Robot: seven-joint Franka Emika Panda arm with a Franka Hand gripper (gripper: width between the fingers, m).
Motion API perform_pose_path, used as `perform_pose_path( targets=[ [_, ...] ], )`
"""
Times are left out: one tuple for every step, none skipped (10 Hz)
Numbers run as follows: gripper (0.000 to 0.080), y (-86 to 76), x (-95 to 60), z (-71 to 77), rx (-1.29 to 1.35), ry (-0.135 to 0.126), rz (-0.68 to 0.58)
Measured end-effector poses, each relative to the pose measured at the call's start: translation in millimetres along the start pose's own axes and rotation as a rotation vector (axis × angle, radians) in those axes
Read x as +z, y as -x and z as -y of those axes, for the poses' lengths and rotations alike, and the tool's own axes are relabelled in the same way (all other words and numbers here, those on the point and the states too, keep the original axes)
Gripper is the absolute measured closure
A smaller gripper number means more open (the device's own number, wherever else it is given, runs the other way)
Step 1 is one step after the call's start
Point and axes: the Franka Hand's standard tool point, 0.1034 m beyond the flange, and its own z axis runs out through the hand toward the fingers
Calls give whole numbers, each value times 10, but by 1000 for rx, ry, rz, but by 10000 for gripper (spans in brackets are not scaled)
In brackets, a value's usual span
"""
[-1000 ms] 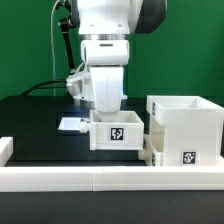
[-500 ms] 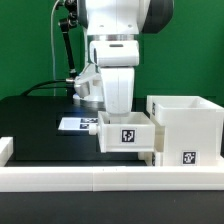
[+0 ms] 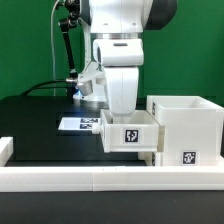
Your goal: Assemble drawer
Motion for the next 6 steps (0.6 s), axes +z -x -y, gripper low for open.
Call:
perform_pose_path(
  targets=[
    [758,-1,20,10,0,-4,-1],
    [758,0,22,11,0,-4,-1],
    [758,-2,22,10,0,-4,-1],
    [758,-6,23,10,0,-4,-1],
    [758,-15,24,11,-1,-4,-2],
    [758,-32,23,10,-1,-4,-3]
  ],
)
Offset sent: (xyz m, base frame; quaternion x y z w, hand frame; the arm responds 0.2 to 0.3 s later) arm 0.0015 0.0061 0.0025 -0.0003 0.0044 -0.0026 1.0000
